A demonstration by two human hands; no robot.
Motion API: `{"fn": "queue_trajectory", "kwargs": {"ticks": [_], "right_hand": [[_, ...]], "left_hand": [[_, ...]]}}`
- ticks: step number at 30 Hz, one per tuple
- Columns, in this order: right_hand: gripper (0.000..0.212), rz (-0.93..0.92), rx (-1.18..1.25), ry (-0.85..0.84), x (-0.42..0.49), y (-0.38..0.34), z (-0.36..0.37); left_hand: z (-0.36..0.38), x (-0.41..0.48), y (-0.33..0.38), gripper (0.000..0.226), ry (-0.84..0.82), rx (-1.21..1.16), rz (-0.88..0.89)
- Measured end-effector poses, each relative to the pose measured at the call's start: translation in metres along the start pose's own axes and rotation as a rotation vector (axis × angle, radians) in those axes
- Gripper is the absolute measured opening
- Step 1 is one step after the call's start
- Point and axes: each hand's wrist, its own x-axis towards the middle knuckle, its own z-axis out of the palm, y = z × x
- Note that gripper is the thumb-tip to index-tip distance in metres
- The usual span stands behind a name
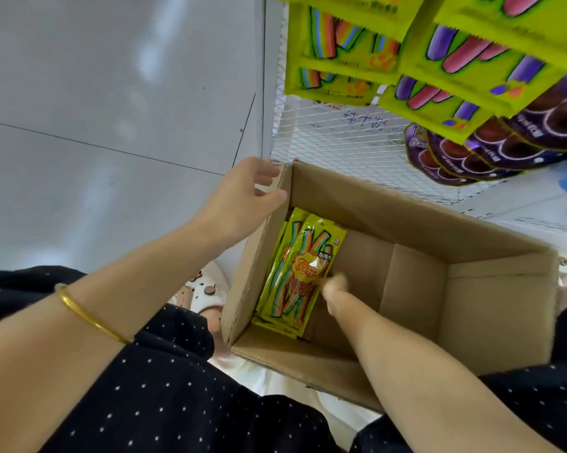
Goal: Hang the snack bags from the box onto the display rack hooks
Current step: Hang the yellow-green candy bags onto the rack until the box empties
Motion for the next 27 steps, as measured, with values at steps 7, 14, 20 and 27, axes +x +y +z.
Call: {"fn": "queue_trajectory", "kwargs": {"ticks": [7,14,20,27], "right_hand": [[0.025,-0.068,-0.146,0.109,0.009,0.005,0.016],[0.029,-0.032,0.185,0.042,-0.01,-0.02,0.004],[0.037,-0.149,0.144,-0.161,-0.037,-0.035,-0.006],[0.026,-0.377,0.229,-0.472,-0.076,-0.065,-0.086]], "left_hand": [[0.001,0.001,-0.004,0.03,0.0,0.017,-0.032],[0.002,0.004,-0.007,0.029,-0.011,0.021,-0.028],[0.01,0.008,-0.003,0.031,-0.019,0.024,0.009],[0.027,0.003,0.014,0.048,-0.069,0.108,0.06]]}}
